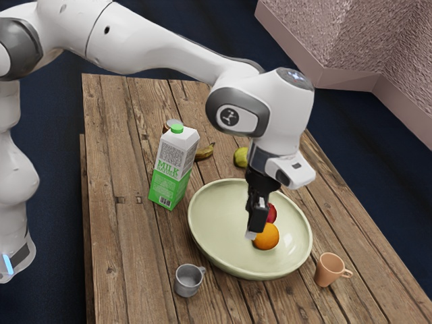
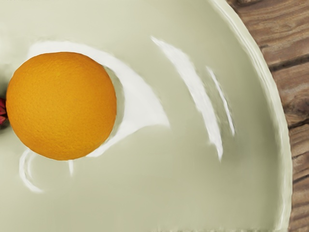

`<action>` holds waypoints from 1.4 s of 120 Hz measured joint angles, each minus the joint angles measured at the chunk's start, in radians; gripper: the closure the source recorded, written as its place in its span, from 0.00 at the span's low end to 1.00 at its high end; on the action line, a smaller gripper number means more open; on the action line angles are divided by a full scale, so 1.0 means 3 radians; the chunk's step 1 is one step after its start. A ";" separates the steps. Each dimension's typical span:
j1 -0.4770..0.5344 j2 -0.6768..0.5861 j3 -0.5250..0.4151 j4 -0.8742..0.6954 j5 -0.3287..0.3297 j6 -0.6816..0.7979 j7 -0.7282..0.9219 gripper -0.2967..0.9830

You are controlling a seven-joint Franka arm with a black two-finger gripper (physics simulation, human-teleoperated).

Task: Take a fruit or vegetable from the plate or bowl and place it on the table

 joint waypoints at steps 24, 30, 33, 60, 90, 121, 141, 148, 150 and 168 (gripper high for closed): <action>-0.0444 0.0081 0.0014 0.0002 0.0092 0.0040 -0.0008 0.25; -0.0428 0.0119 0.0011 0.0013 0.0143 0.0043 -0.0014 0.25; -0.0406 0.0130 0.0010 0.0022 0.0167 0.0041 -0.0017 0.25; -0.0358 0.0145 0.0010 0.0042 0.0258 0.0019 -0.0040 0.25; -0.0341 0.0143 0.0021 0.0038 0.0275 0.0010 -0.0057 0.25; -0.0340 0.0211 0.0067 0.0023 0.0281 0.0020 -0.0067 0.25; -0.0347 0.0262 0.0118 0.0012 0.0282 0.0035 -0.0071 0.25; -0.0355 0.0282 0.0126 0.0009 0.0284 0.0040 -0.0073 0.25; -0.0357 0.0285 0.0130 0.0008 0.0284 0.0041 -0.0073 0.25; -0.0360 0.0300 0.0163 0.0007 0.0287 0.0050 -0.0075 0.25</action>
